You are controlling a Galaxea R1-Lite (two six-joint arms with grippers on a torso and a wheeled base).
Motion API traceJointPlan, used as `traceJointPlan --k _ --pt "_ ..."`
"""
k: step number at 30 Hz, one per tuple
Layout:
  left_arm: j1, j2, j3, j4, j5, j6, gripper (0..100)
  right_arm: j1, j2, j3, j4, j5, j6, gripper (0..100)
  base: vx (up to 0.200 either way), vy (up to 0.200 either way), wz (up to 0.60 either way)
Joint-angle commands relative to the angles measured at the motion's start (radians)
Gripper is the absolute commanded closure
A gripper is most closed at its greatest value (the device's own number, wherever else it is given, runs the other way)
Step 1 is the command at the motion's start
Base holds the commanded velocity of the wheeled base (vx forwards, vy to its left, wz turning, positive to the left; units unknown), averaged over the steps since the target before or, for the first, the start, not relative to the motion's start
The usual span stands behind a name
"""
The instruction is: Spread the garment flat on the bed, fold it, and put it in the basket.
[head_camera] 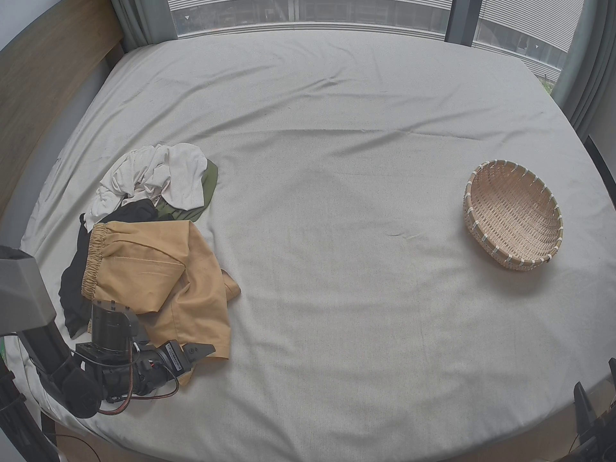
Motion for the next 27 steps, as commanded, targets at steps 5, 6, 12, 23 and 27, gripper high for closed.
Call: traceJointPlan --k 5,6,12,23,27 --pt "-0.002 0.107 0.008 -0.155 0.043 -0.007 0 0.0 -0.007 0.018 0.0 0.001 -0.001 0 0.0 0.0 0.0" --pt "-0.002 0.124 0.009 -0.184 0.05 -0.007 0 0.0 -0.007 0.018 0.0 0.001 -0.001 0 0.0 0.0 0.0" --pt "-0.003 0.19 0.017 -0.287 0.059 -0.007 0 0.0 -0.007 0.018 0.0 0.001 -0.001 0 0.0 0.0 0.0" --pt "-0.003 0.199 0.022 -0.384 0.06 -0.023 0 0.0 -0.007 0.018 0.0 0.001 -0.001 0 0.0 0.0 0.0" --pt "-0.003 0.202 0.015 -0.424 0.06 -0.027 0 0.0 -0.007 0.018 0.0 0.001 -0.001 0 0.0 0.0 0.0"
